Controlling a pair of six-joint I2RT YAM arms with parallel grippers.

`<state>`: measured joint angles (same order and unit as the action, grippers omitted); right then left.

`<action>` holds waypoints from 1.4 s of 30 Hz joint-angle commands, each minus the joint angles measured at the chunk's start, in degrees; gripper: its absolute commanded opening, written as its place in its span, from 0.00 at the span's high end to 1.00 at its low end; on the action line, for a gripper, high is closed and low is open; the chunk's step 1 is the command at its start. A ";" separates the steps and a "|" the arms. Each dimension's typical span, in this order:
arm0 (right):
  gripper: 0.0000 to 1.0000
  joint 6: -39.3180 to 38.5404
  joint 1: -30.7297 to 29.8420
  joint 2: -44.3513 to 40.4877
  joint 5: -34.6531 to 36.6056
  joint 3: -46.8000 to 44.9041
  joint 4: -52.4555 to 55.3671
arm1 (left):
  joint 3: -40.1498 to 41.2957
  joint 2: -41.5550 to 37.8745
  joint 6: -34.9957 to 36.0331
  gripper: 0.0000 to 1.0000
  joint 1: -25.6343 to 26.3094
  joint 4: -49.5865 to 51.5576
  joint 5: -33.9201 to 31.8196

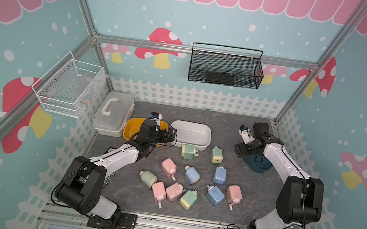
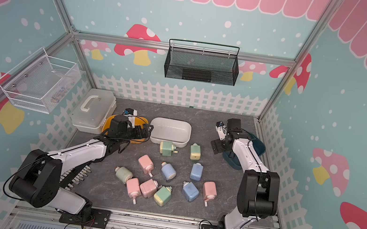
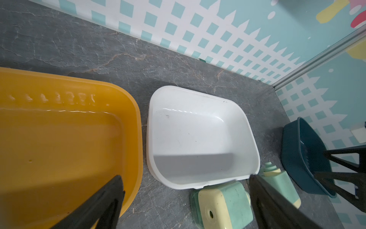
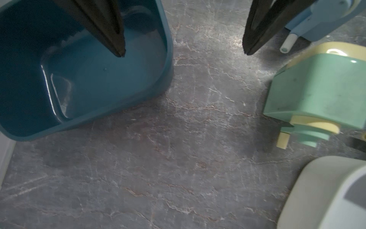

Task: Place the pencil sharpeners by color into the storage box
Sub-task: Move the storage box to the center of the board.

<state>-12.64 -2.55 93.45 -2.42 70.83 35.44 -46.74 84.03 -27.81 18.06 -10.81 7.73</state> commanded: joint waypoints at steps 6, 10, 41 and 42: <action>0.09 -1.00 3.24 0.20 -0.27 -0.88 3.39 | 5.52 -4.03 -0.04 0.01 -0.49 -8.52 -2.69; 0.10 3.00 3.71 0.55 0.53 -1.74 5.14 | 4.10 -3.55 3.03 0.01 -0.44 -7.52 1.55; 0.72 3.78 4.04 5.16 1.33 -3.90 2.70 | 1.00 -2.55 4.14 0.01 -0.49 -2.90 2.43; 0.74 3.62 4.03 5.17 0.83 -3.73 2.54 | 1.10 -2.63 4.07 0.01 -0.49 -2.90 2.30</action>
<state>-8.23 1.15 98.52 0.82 66.59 38.09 -45.47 81.97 -25.04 17.96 -13.96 10.57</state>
